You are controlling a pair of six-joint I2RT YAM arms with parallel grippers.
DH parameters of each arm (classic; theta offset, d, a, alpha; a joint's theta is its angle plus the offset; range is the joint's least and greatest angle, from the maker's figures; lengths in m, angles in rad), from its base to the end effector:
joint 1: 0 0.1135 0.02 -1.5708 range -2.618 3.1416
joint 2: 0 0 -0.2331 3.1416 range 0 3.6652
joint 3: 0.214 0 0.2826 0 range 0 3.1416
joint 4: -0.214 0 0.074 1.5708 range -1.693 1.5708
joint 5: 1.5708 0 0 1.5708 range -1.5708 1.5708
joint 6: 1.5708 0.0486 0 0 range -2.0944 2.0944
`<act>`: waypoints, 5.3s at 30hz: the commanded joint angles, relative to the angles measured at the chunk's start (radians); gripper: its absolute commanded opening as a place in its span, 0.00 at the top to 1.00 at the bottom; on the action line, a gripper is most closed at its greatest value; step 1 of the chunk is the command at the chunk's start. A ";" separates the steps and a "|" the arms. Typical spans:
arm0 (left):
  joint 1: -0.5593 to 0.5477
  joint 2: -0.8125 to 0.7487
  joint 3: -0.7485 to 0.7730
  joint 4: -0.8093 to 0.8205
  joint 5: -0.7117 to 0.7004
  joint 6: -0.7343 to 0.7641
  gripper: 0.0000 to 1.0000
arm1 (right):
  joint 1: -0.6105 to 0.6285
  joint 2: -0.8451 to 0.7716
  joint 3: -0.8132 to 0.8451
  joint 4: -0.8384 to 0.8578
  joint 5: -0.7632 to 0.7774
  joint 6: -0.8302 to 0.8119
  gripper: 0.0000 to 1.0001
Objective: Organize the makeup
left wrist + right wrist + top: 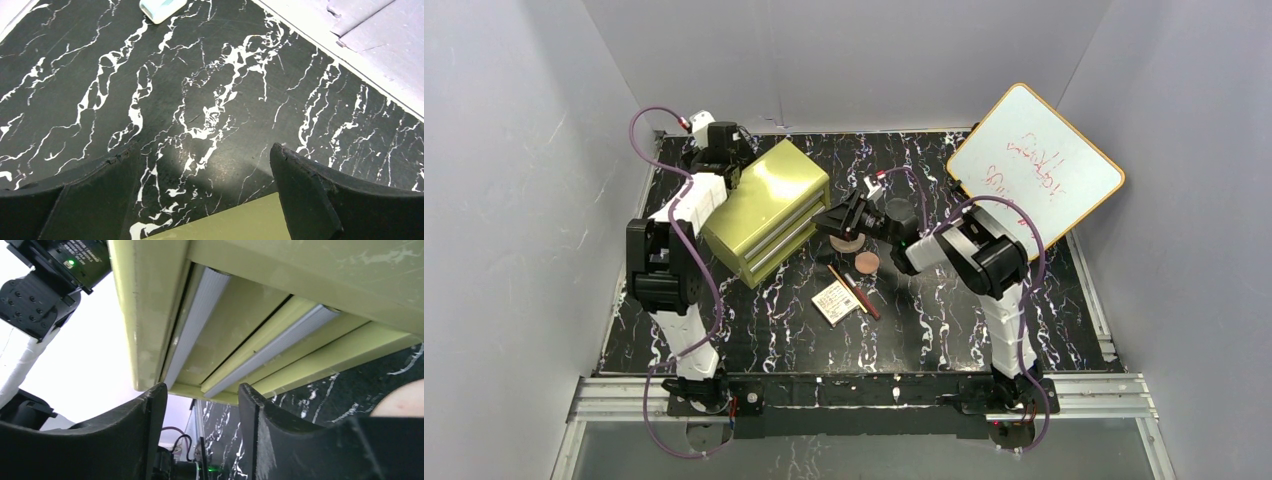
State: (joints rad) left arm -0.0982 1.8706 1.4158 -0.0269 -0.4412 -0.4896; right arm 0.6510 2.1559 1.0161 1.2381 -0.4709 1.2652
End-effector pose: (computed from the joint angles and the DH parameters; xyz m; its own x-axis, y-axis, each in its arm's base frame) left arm 0.4676 -0.0252 0.2142 -0.2715 -0.4005 -0.8751 -0.4709 0.8483 -0.2422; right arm 0.3330 0.2814 0.0935 -0.8340 0.4330 -0.3419 -0.3450 0.0742 0.9357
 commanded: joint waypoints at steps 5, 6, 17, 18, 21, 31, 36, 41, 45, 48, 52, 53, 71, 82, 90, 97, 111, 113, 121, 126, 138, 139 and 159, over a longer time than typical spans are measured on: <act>-0.023 -0.038 -0.066 -0.248 -0.044 0.036 0.01 | 0.042 0.024 0.089 0.055 0.056 0.035 0.48; -0.023 -0.043 -0.069 -0.251 -0.049 0.034 0.01 | 0.049 0.029 0.103 0.042 0.061 0.032 0.49; -0.023 -0.075 -0.098 -0.269 -0.045 0.018 0.01 | 0.095 0.096 0.209 -0.037 0.101 0.009 0.58; -0.023 -0.075 -0.097 -0.269 -0.045 0.018 0.01 | 0.097 0.097 0.208 -0.039 0.104 0.007 0.59; -0.022 -0.077 -0.099 -0.269 -0.043 0.015 0.01 | 0.101 0.104 0.211 -0.041 0.111 0.004 0.62; -0.023 -0.098 -0.126 -0.280 -0.042 -0.002 0.00 | 0.106 0.132 0.228 0.000 0.160 -0.005 0.66; -0.023 -0.131 -0.158 -0.296 -0.058 -0.012 0.01 | 0.105 0.164 0.251 0.060 0.165 0.017 0.66; -0.023 -0.159 -0.186 -0.316 -0.071 -0.027 0.01 | 0.105 0.157 0.237 0.109 0.189 0.029 0.65; -0.023 -0.174 -0.198 -0.337 -0.064 -0.047 0.00 | 0.104 0.140 0.222 0.113 0.241 0.022 0.67; -0.023 -0.193 -0.218 -0.344 -0.056 -0.057 0.01 | 0.099 0.135 0.227 0.115 0.261 0.019 0.71; -0.023 -0.212 -0.239 -0.356 -0.047 -0.073 0.01 | 0.088 0.130 0.238 0.117 0.274 0.013 0.72; -0.022 -0.217 -0.242 -0.356 -0.043 -0.076 0.01 | 0.084 0.130 0.247 0.114 0.273 0.012 0.72; -0.024 -0.219 -0.221 -0.373 -0.006 -0.103 0.01 | 0.030 0.313 0.502 0.224 0.196 0.204 0.65; -0.031 -0.205 -0.219 -0.373 -0.006 -0.090 0.01 | 0.033 0.349 0.604 0.183 0.241 0.231 0.99; -0.031 -0.201 -0.169 -0.396 -0.061 -0.046 0.00 | 0.024 0.295 0.564 0.095 0.171 0.153 0.99; -0.031 -0.193 -0.135 -0.405 -0.077 -0.035 0.01 | -0.018 0.227 0.490 0.040 0.109 0.079 0.99; -0.031 -0.200 -0.008 -0.451 -0.094 0.007 0.01 | -0.092 0.214 0.418 0.030 -0.024 0.010 0.99; -0.031 -0.214 0.019 -0.457 -0.119 0.018 0.01 | -0.096 0.216 0.412 0.025 -0.035 0.002 0.99; -0.031 -0.312 0.073 -0.434 -0.187 0.067 0.01 | -0.097 0.245 0.445 0.022 -0.085 0.010 0.61; -0.031 -0.363 0.040 -0.405 -0.017 0.083 0.01 | -0.098 0.256 0.465 0.011 -0.092 0.009 0.49; -0.012 -0.348 -0.059 -0.199 0.508 0.037 0.01 | -0.098 0.274 0.486 0.023 -0.109 0.022 0.48; -0.004 -0.331 -0.064 -0.181 0.565 0.026 0.01 | -0.097 0.275 0.491 0.024 -0.112 0.022 0.48; 0.133 -0.003 0.001 -0.068 0.950 -0.005 0.01 | -0.015 0.321 0.598 0.084 -0.165 0.074 0.94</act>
State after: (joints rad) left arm 0.0185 1.7763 1.3792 -0.0200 0.3782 -0.5209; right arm 0.5610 2.4619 1.5181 1.2655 -0.6106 1.3449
